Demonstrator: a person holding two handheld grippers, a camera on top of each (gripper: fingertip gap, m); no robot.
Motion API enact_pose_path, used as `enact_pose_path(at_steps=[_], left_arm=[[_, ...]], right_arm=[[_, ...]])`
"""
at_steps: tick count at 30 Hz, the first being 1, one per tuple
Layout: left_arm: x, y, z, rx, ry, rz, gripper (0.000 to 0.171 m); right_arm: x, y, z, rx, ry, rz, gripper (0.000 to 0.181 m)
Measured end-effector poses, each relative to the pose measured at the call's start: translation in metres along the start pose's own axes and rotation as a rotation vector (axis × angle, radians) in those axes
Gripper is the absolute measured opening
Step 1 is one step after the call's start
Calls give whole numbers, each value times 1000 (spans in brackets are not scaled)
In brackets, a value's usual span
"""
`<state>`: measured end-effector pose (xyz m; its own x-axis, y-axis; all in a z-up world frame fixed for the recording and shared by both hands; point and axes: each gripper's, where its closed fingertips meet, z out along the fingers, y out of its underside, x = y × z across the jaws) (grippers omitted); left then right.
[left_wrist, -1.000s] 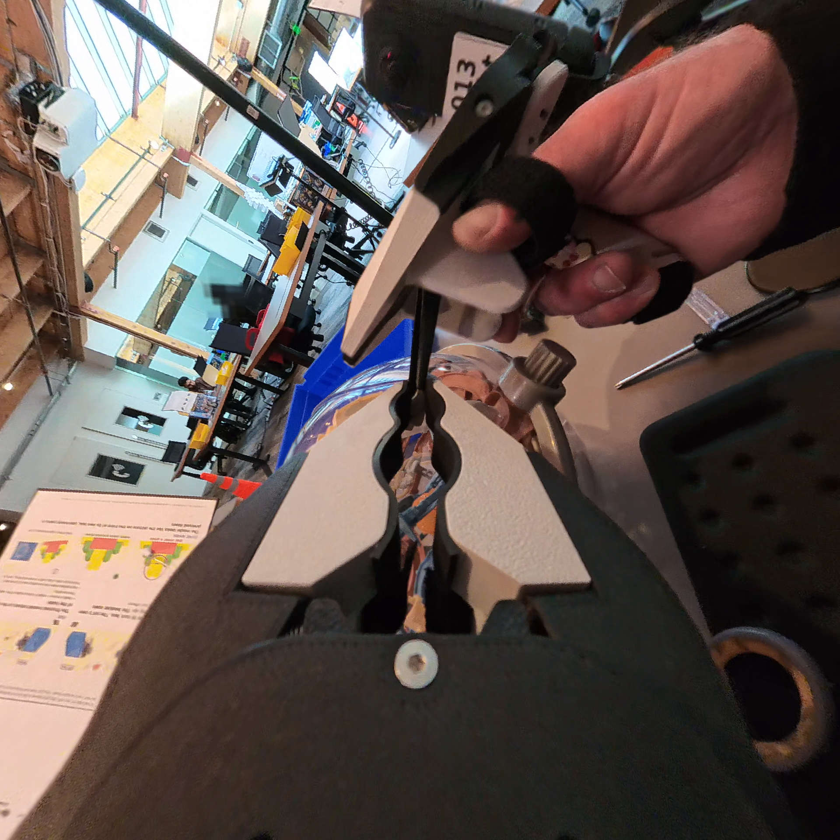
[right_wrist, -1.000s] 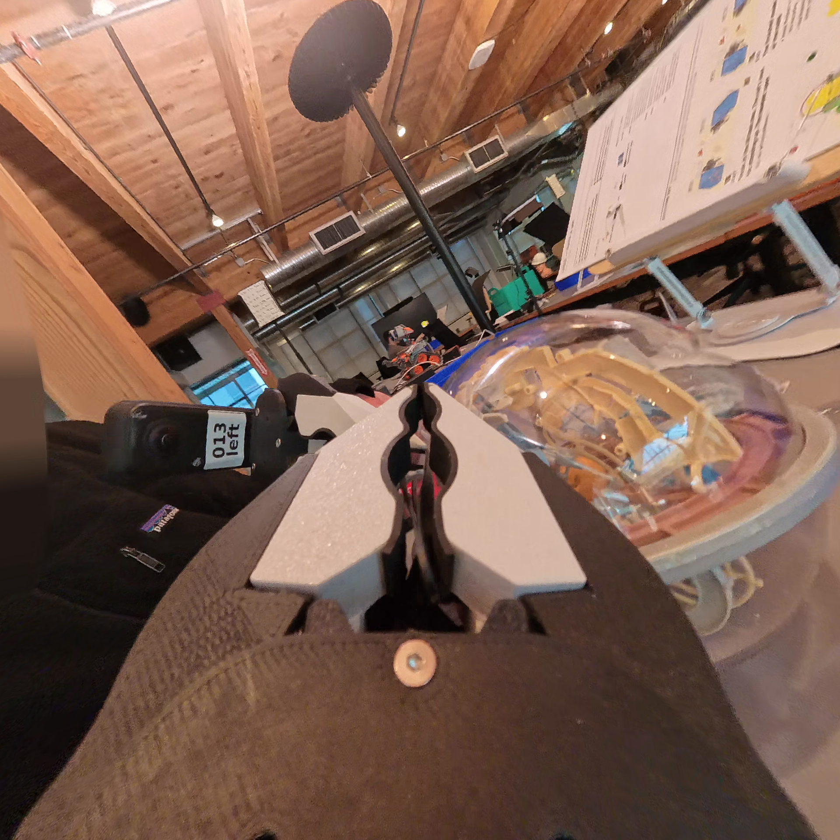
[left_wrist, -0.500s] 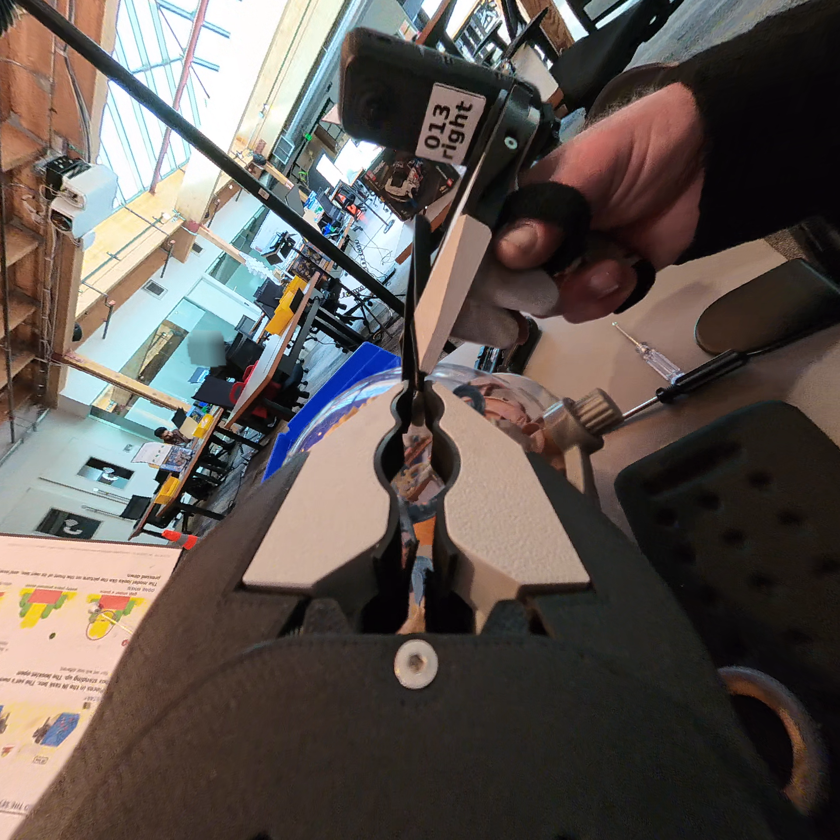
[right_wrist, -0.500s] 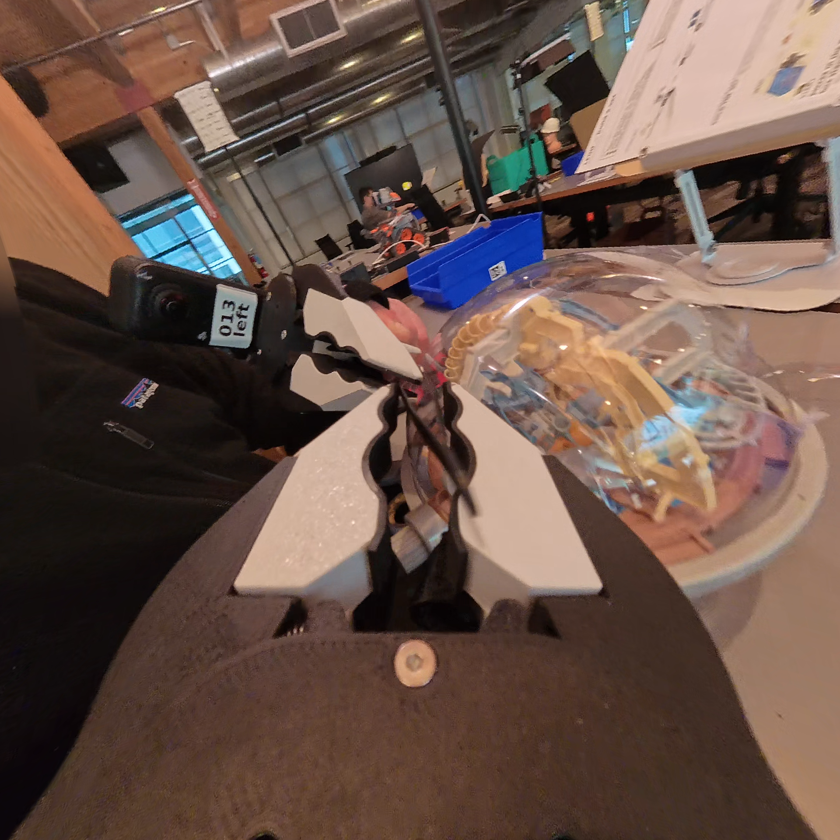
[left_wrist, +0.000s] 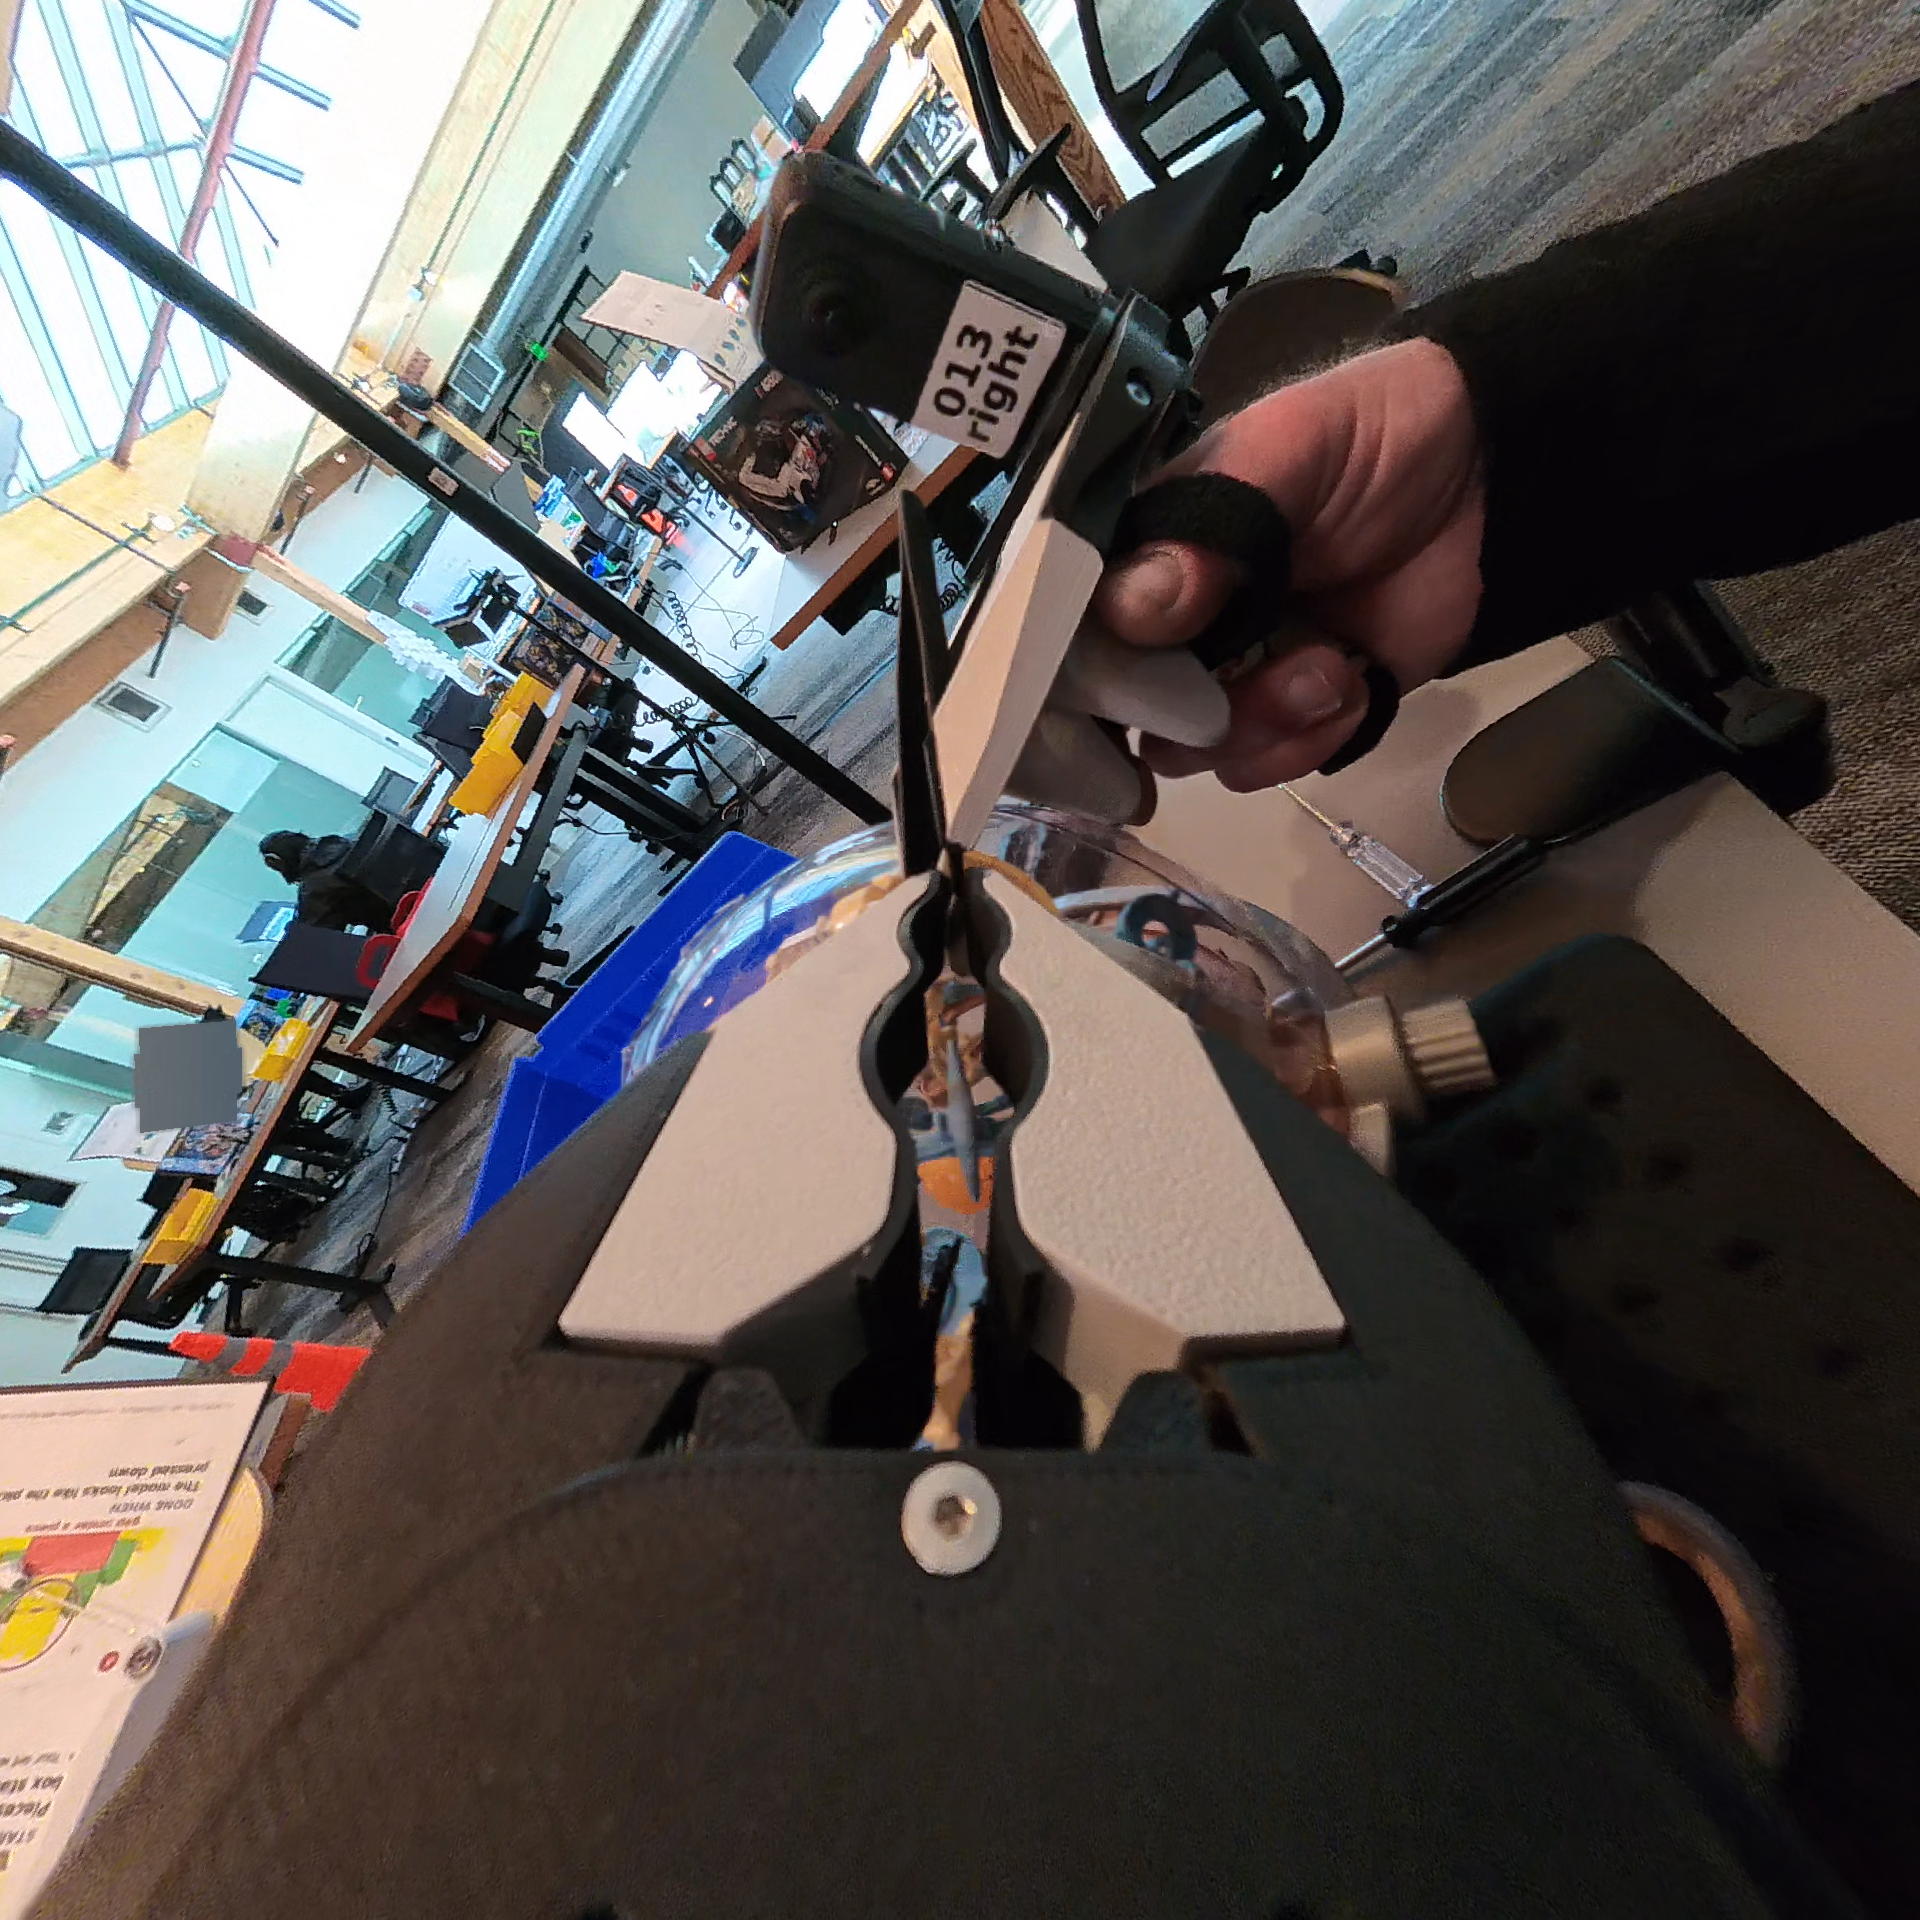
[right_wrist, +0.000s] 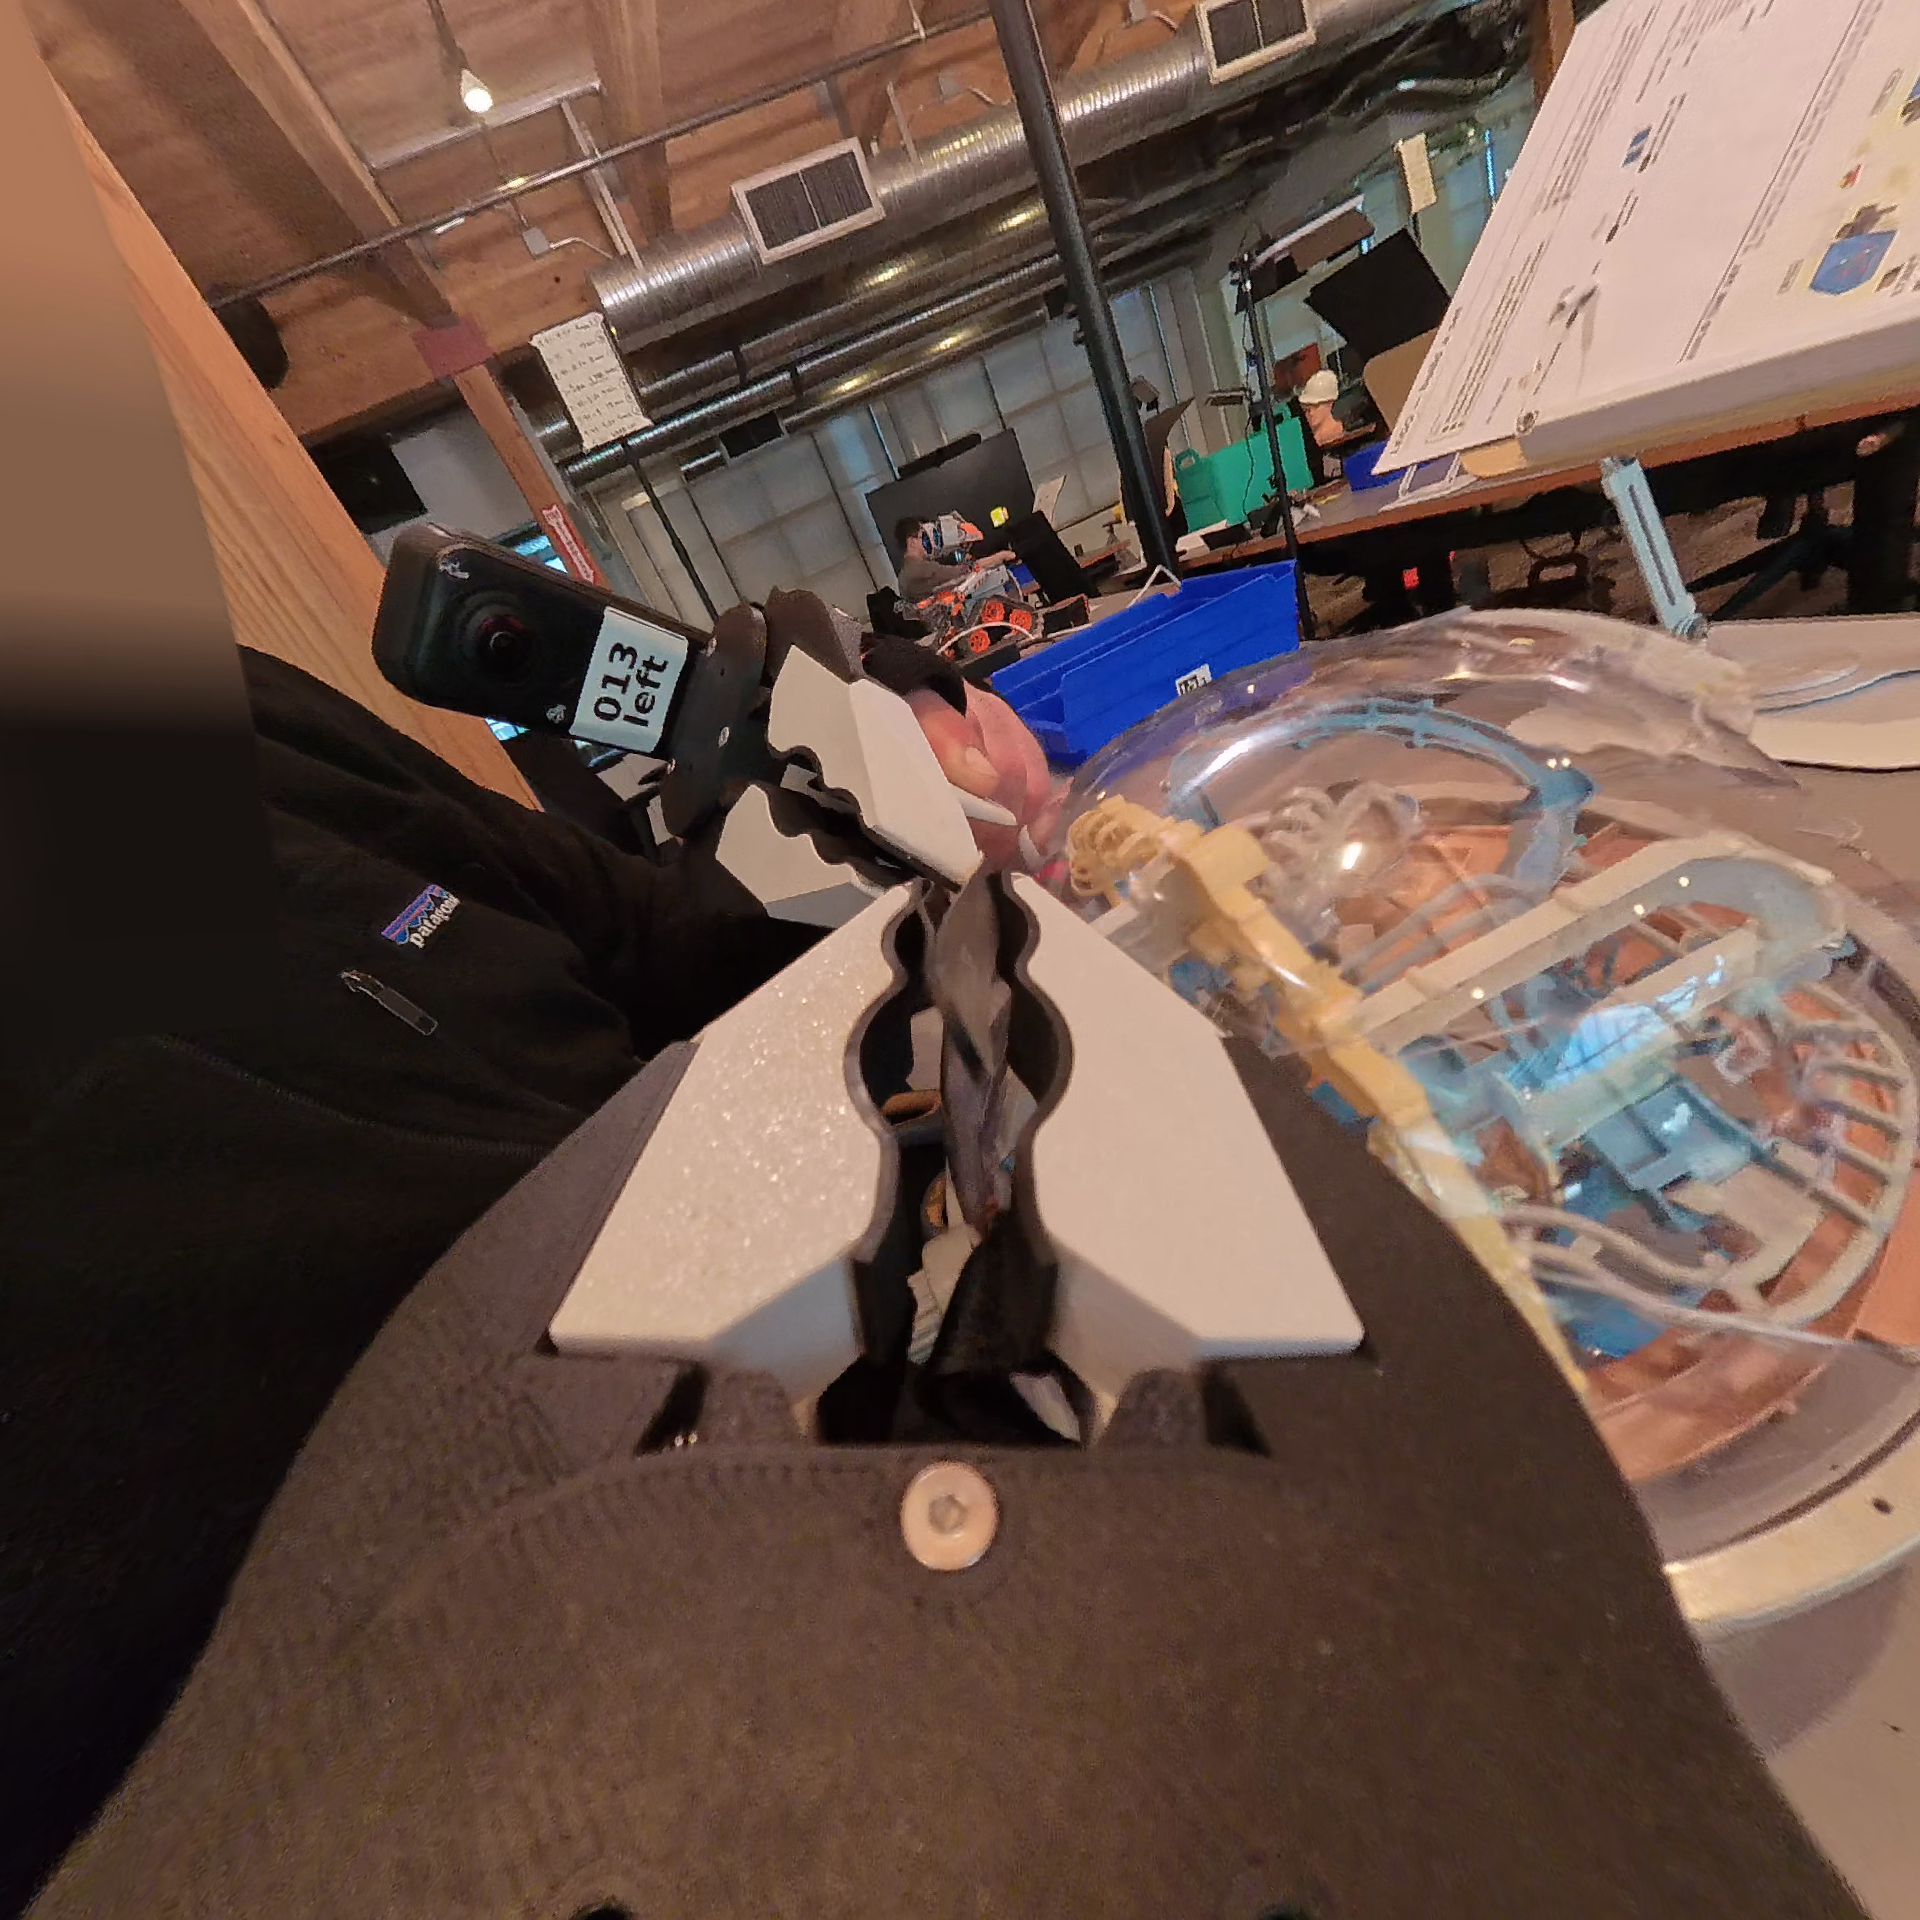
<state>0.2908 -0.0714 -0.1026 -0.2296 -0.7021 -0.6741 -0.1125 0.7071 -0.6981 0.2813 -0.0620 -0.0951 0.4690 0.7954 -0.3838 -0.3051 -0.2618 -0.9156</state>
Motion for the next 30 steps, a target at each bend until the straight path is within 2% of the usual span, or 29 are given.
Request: enact_pose_path(at_steps=[10,15,17,18,19,22,25,27,29,30], left_arm=[[5,-7,4,19,67,-68,0],[6,-14,4,36,52,-59,16],[6,-17,2,53,41,-77,16],[4,-18,0,60,22,-88,26],[-4,-19,-2,56,-31,-81,52],[-3,-17,-4,18,-27,-64,44],[-15,-15,-6,6,-84,-103,33],[-18,-14,-6,1,-59,-139,13],[-13,-18,-7,10,-11,-153,1],[-13,-18,-7,9,-14,-145,1]], right_arm=[[-6,-2,-8,15,3,-19,8],[-7,-8,-10,61,-10,-17,7],[-7,-8,-10,68,-20,-11,7],[-6,-9,-11,80,-19,-5,6],[-4,-10,-12,91,-9,-4,4],[-2,-13,-16,120,4,-5,2],[-7,-13,-12,106,-11,-20,3],[-9,-14,-10,107,-27,-16,3],[-11,-16,-10,117,-41,-11,2],[-12,-17,-10,118,-47,-11,3]])
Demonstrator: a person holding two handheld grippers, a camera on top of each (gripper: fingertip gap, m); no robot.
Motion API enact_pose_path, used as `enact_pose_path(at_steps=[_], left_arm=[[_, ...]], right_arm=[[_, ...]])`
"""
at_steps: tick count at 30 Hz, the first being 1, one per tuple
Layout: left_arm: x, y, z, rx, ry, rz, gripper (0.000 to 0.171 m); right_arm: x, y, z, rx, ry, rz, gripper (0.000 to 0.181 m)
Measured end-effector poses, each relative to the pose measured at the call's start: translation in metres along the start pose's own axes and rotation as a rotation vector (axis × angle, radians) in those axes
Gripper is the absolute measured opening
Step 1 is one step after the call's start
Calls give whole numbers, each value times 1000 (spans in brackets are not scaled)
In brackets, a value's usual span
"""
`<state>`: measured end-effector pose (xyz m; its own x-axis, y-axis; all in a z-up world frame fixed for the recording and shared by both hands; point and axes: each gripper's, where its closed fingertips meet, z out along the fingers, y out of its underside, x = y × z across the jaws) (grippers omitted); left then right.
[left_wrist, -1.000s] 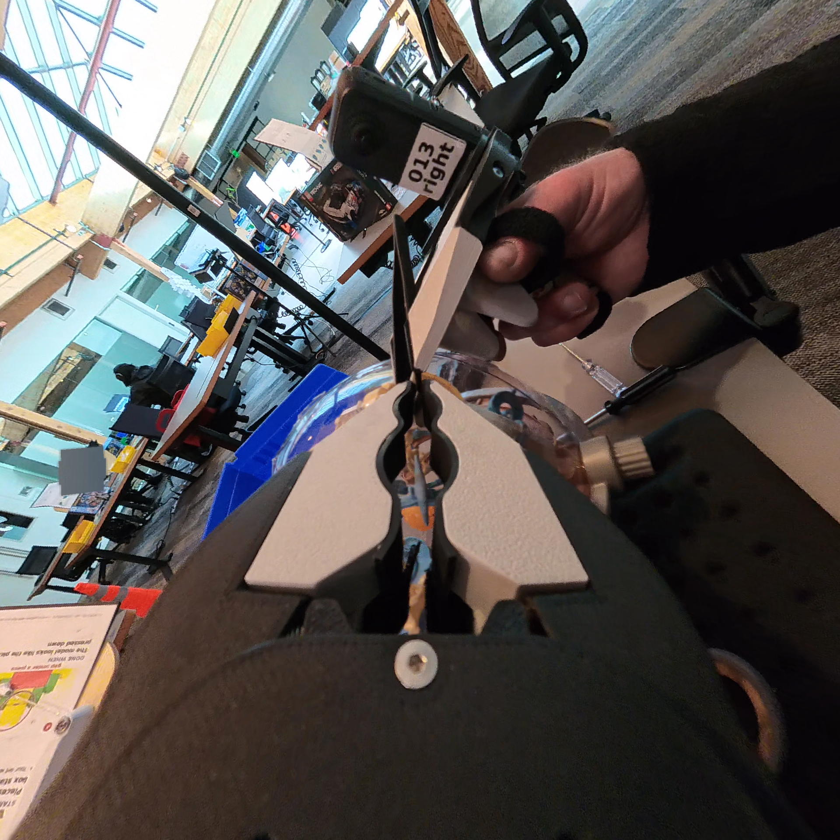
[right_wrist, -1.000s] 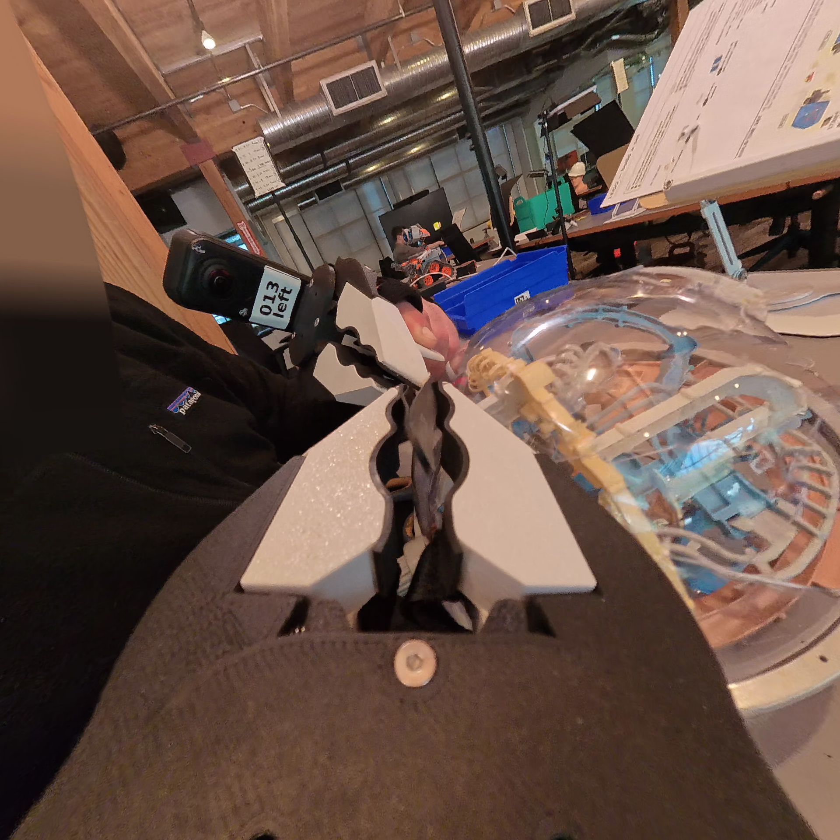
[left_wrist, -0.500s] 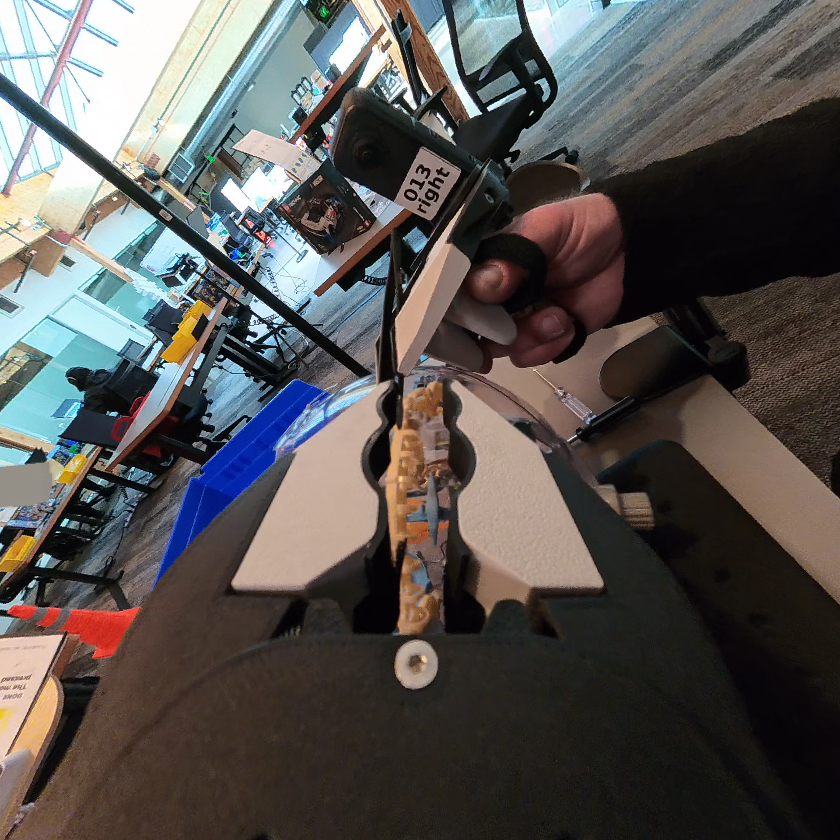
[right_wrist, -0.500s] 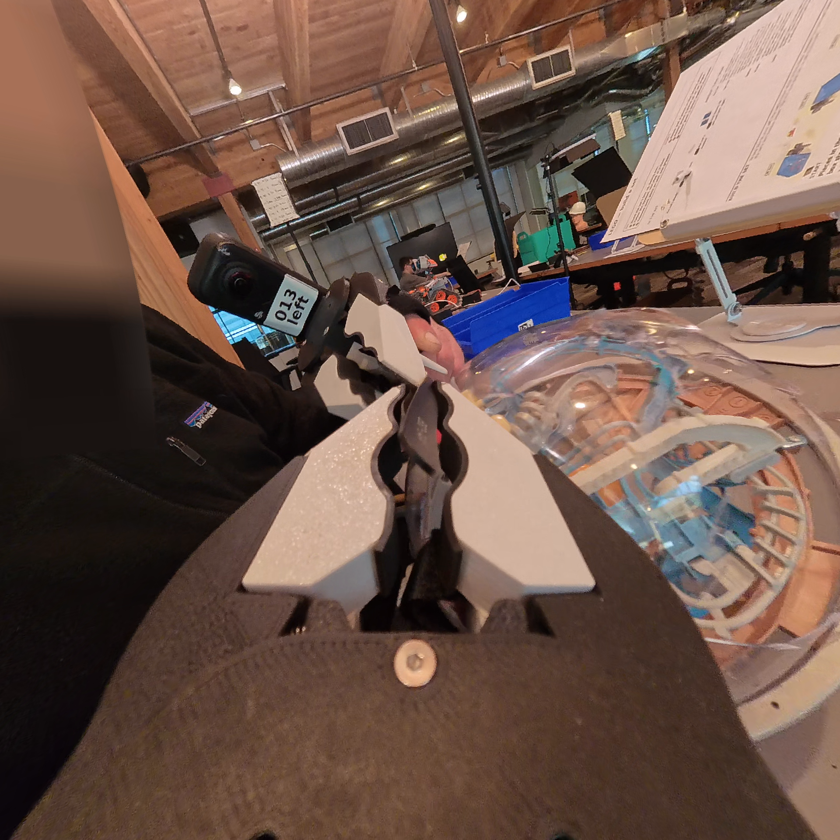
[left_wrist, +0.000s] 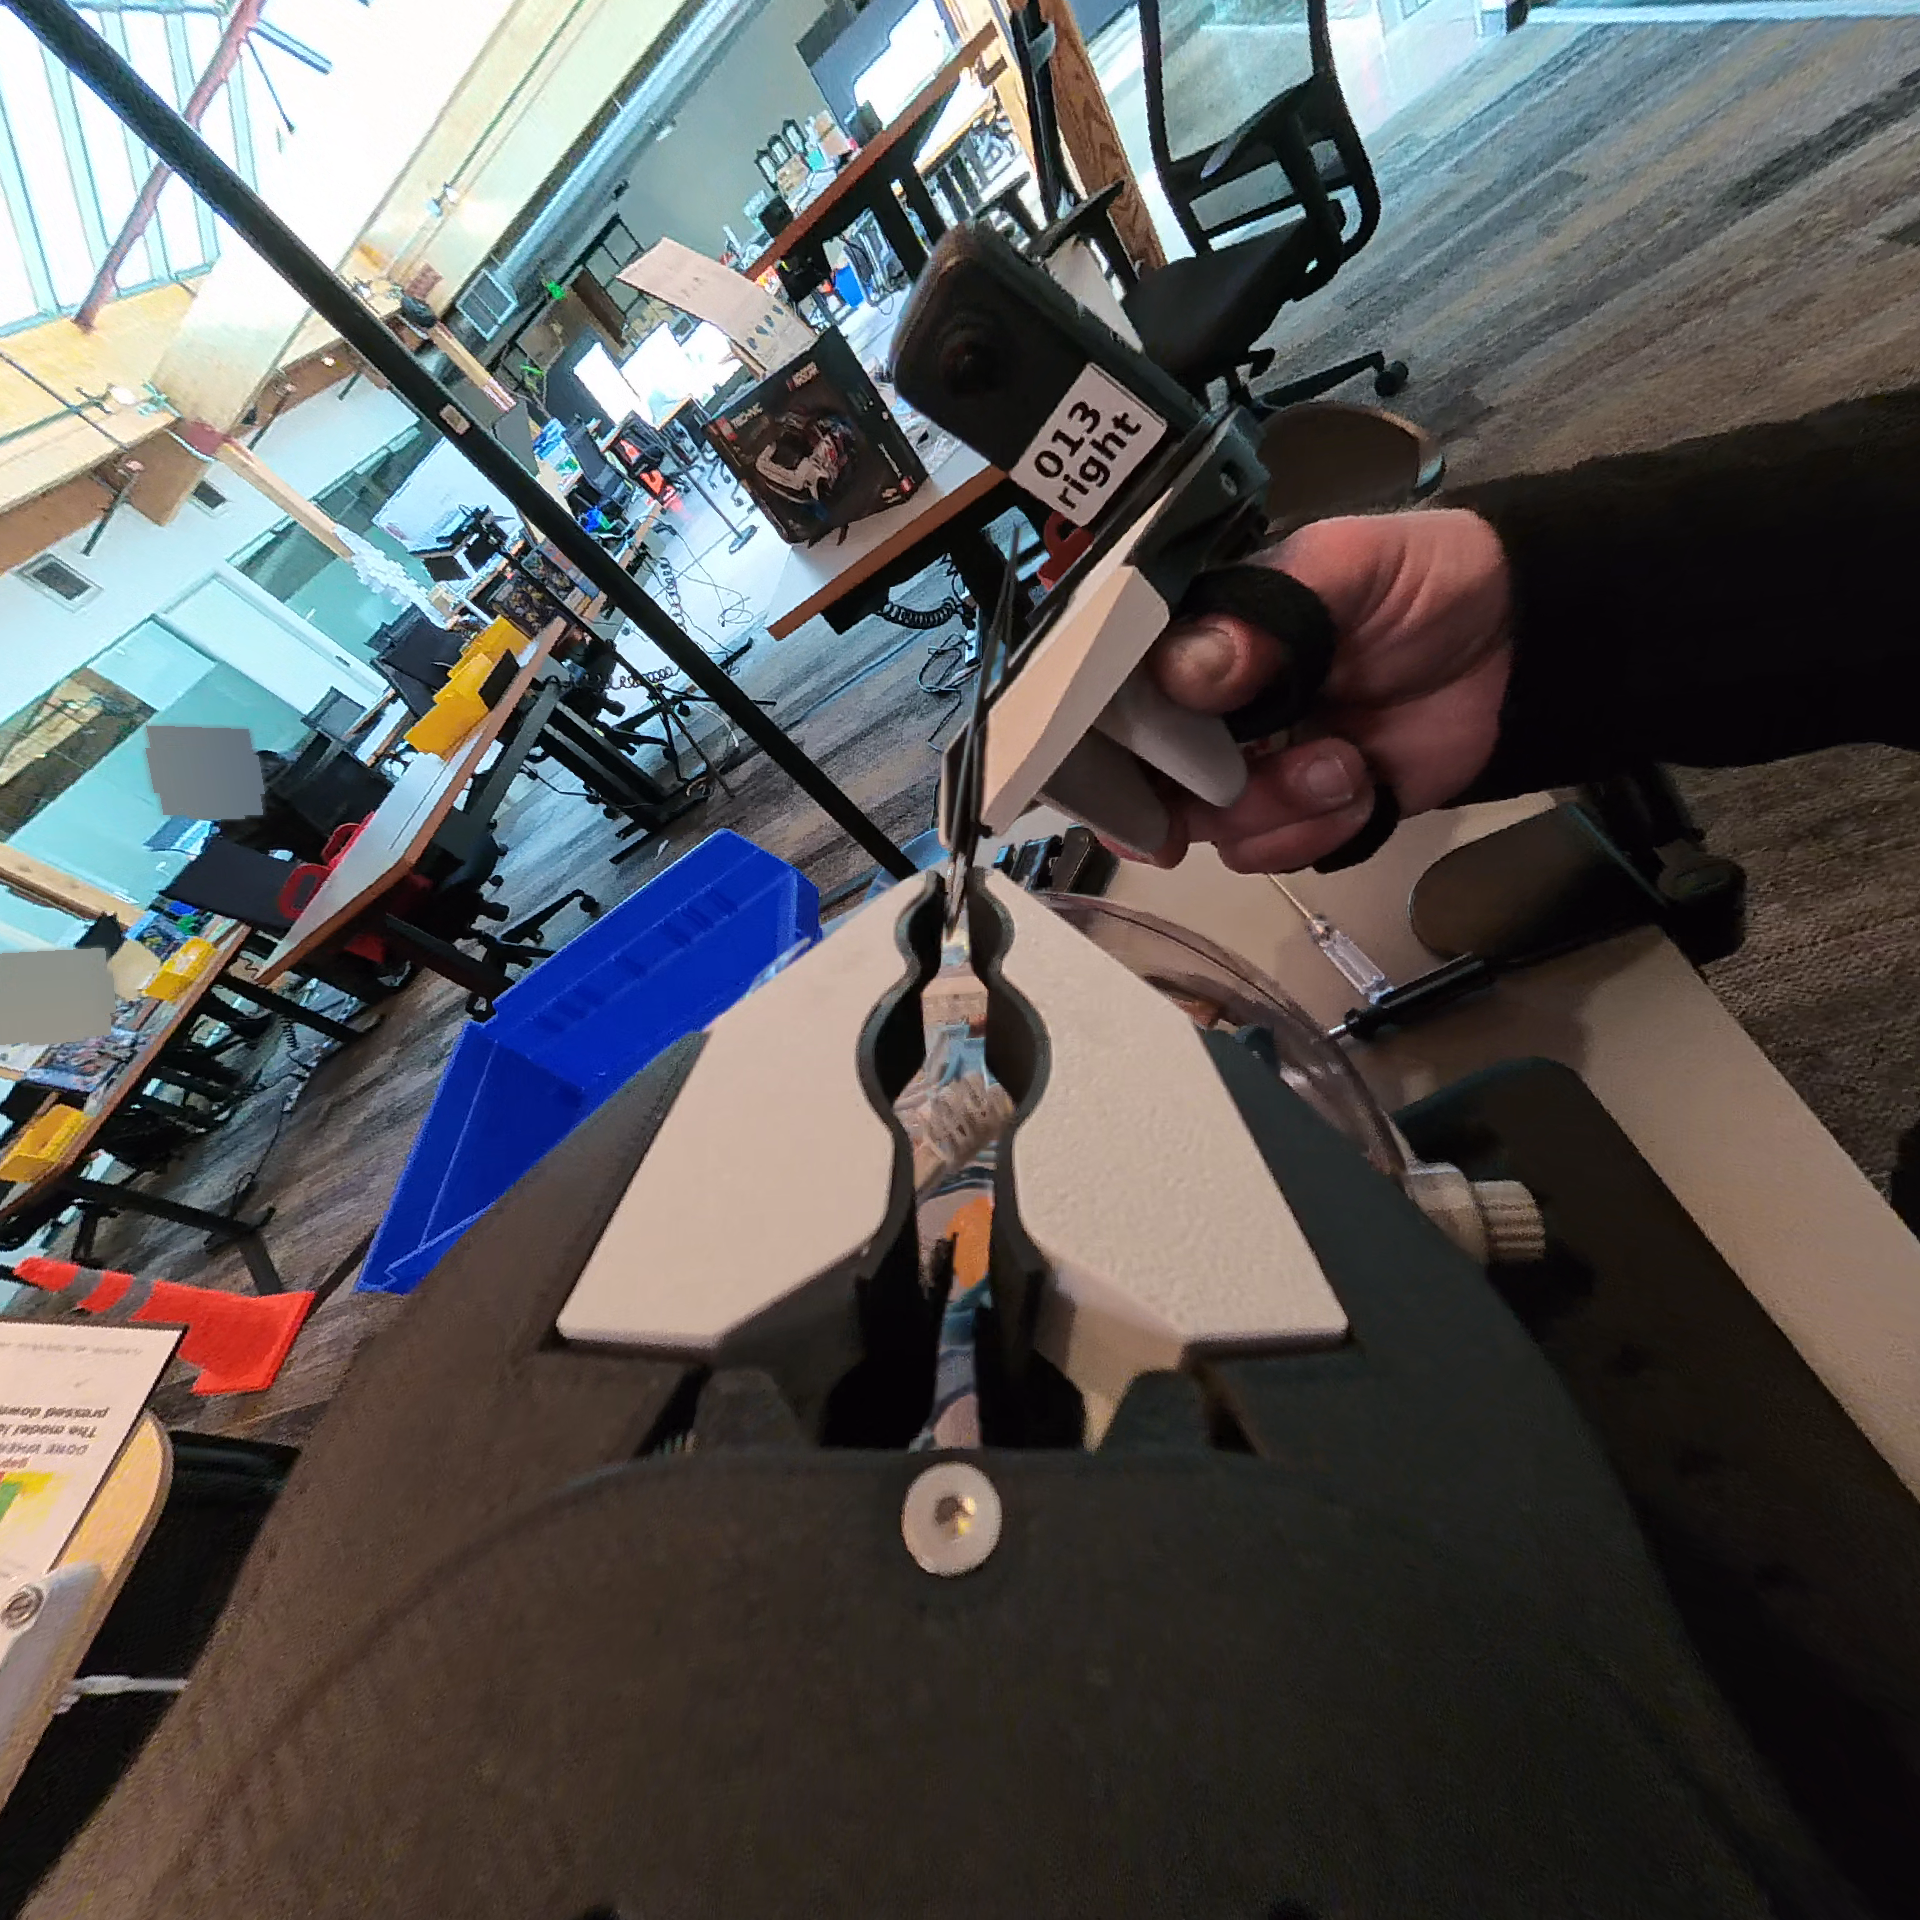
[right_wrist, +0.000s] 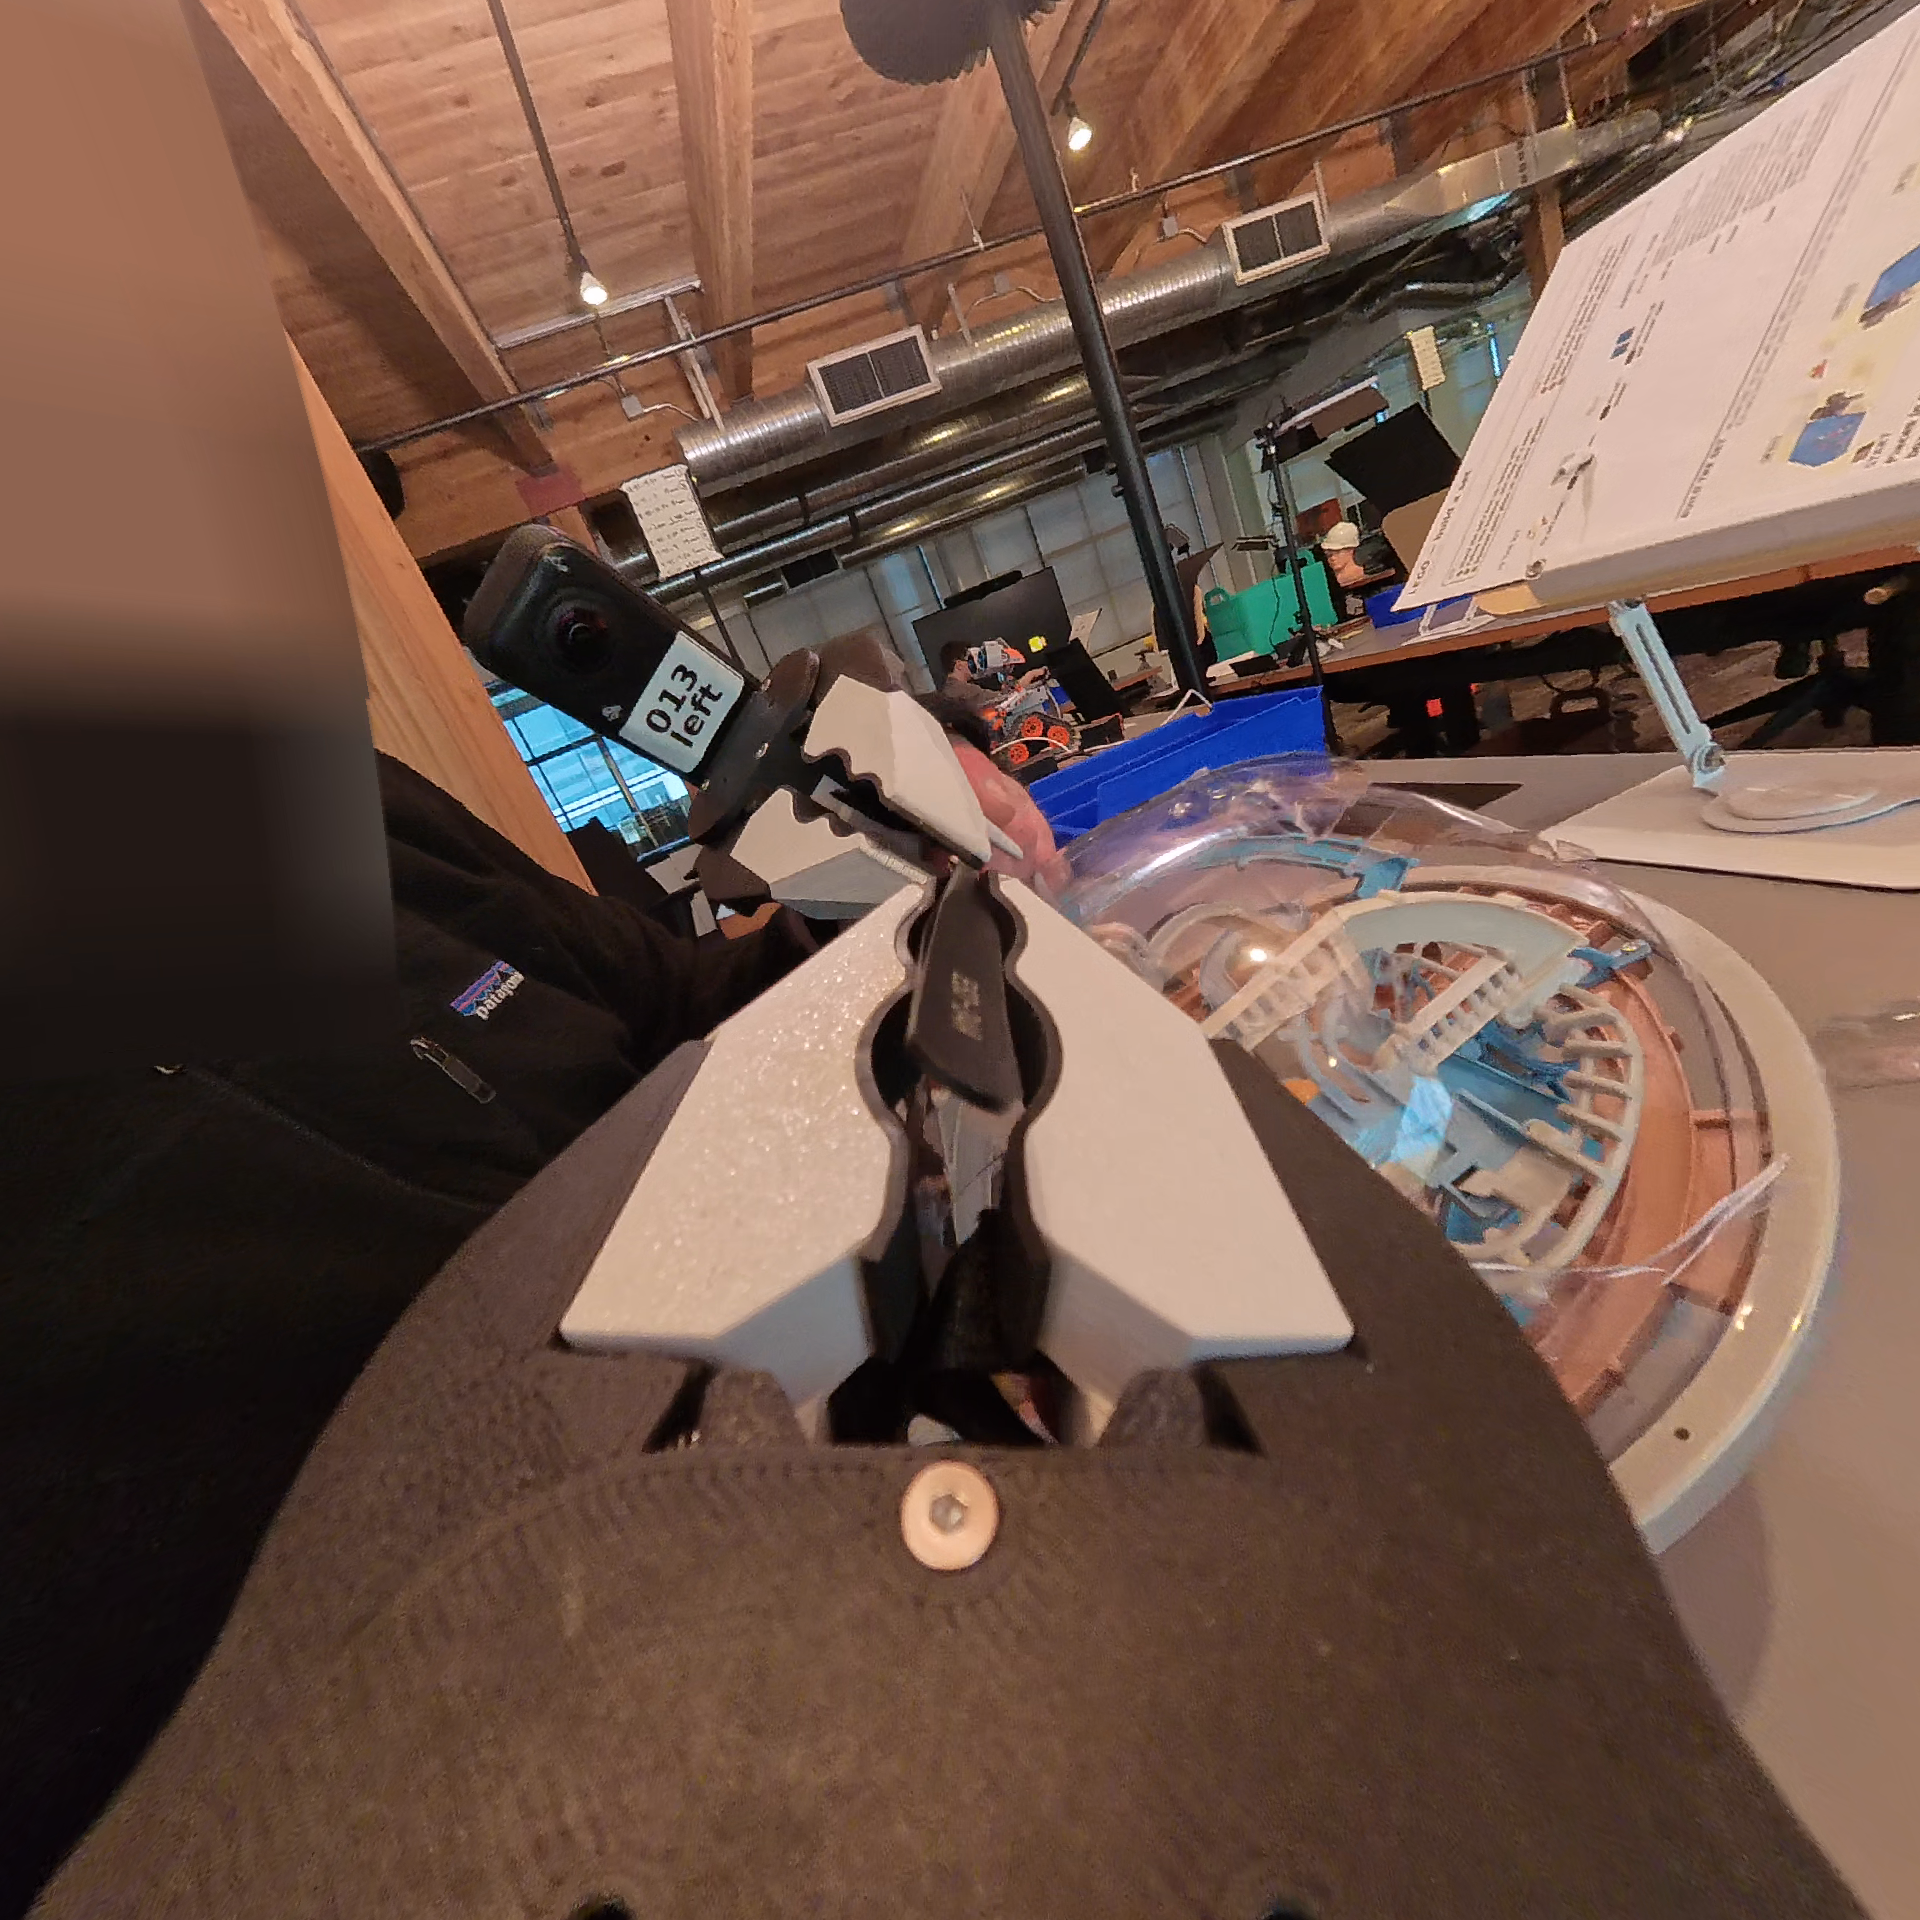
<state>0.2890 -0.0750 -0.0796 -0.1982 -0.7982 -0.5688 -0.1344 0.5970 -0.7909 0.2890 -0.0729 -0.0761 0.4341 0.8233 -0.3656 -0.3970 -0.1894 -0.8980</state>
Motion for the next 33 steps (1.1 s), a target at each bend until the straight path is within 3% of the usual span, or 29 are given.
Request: enact_pose_path(at_steps=[3,8,14,25,27,29,30,33], left_arm=[[3,-1,-2,6,36,-25,1],[5,-6,-7,89,198,-288,0],[10,-10,-11,125,364,-465,0],[18,-6,-3,94,477,-543,0],[17,-1,0,26,517,-508,16],[-1,3,10,-49,502,-439,54],[-12,4,16,-69,495,-390,58],[-29,19,45,-215,557,-311,92]], right_arm=[[-3,-1,1,-10,-8,-16,4],[-9,3,4,-51,3,-111,8],[-15,1,7,-72,-12,-175,3],[-13,4,1,-129,65,-224,1],[-14,3,-3,-127,78,-228,1],[-13,2,-12,-125,106,-224,1],[-13,2,-16,-121,112,-218,1],[-11,10,-27,-142,154,-215,1]])
